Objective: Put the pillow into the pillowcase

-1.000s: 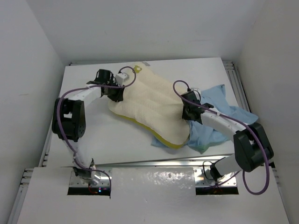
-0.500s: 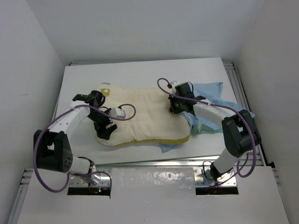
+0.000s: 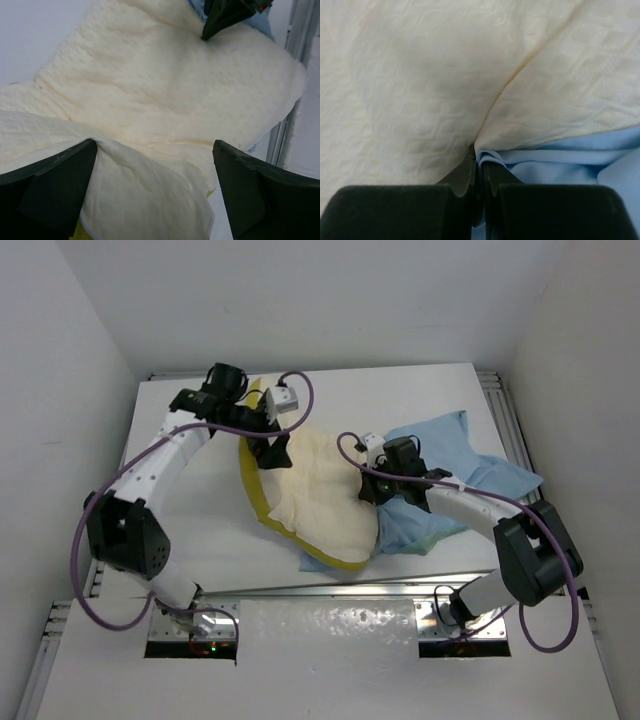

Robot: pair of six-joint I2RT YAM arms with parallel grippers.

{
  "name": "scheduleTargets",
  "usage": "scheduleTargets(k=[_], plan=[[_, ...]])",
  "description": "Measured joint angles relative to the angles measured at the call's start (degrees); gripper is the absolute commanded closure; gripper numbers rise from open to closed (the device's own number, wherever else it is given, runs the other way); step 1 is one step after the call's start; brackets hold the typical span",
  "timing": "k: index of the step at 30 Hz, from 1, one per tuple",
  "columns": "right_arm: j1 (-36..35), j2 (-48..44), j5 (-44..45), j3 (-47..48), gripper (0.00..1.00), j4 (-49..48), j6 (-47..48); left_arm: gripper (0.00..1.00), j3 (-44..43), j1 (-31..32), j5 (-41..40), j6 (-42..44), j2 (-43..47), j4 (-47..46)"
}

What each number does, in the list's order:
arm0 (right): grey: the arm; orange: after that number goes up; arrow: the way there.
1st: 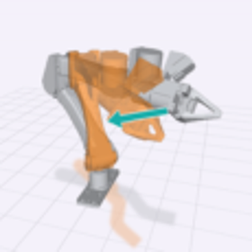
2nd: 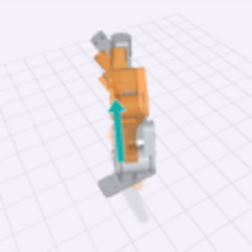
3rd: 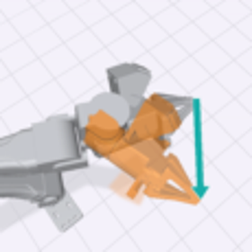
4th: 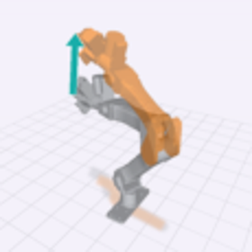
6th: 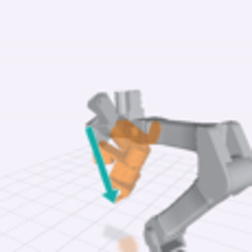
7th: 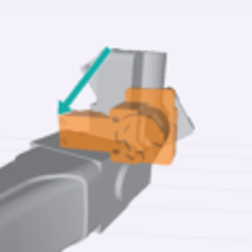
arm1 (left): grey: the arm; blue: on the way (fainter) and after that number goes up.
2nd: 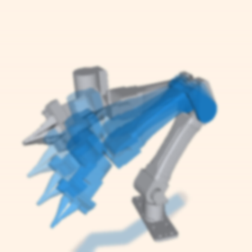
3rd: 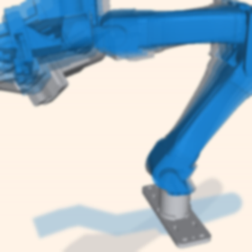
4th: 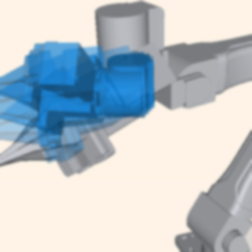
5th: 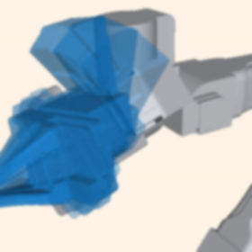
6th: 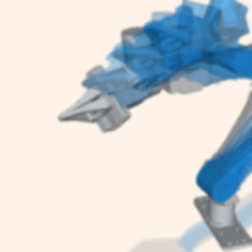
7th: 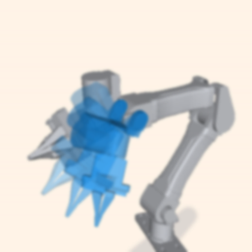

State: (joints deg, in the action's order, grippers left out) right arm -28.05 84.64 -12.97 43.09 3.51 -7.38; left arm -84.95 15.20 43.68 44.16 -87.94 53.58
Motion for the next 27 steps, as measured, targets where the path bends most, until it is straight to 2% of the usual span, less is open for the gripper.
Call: scheduleTargets(k=[5, 9, 14, 16, 21, 24, 27], plan=[[-0.3, 0.0, -1.1, 1.2, 1.00, 2.8, 2.4, 0.00, -11.5, 1.0, 7.1, 0.1, -9.4, 0.5], [-0.6, 0.0, -1.8, 1.2, 1.00, 3.5, 2.8, 0.00, -18.4, 0.9, 12.9, 9.7, -9.9, 10.0], [-1.2, 0.0, -2.7, 1.2, 1.00, 2.5, 2.9, 0.00, -16.6, -0.2, 12.5, 12.3, -5.7, 16.1], [-1.2, 0.0, -2.9, 1.1, 1.00, 2.5, 2.9, 0.00, -11.9, -0.8, 10.3, 9.7, -2.2, 14.1], [-1.2, -0.1, -3.7, 0.6, 1.00, 1.9, 2.9, 0.00, 0.3, -1.0, -1.1, -3.1, 4.4, -1.4], [-1.2, -0.2, -3.8, 0.6, 1.00, 1.8, 2.6, 0.00, 0.9, -1.1, -12.8, -11.0, 1.3, -11.6], [-1.2, -0.7, -3.8, 0.1, 1.00, 1.2, 1.4, 0.00, -1.5, -3.1, -22.6, -17.2, -5.7, -19.9]])
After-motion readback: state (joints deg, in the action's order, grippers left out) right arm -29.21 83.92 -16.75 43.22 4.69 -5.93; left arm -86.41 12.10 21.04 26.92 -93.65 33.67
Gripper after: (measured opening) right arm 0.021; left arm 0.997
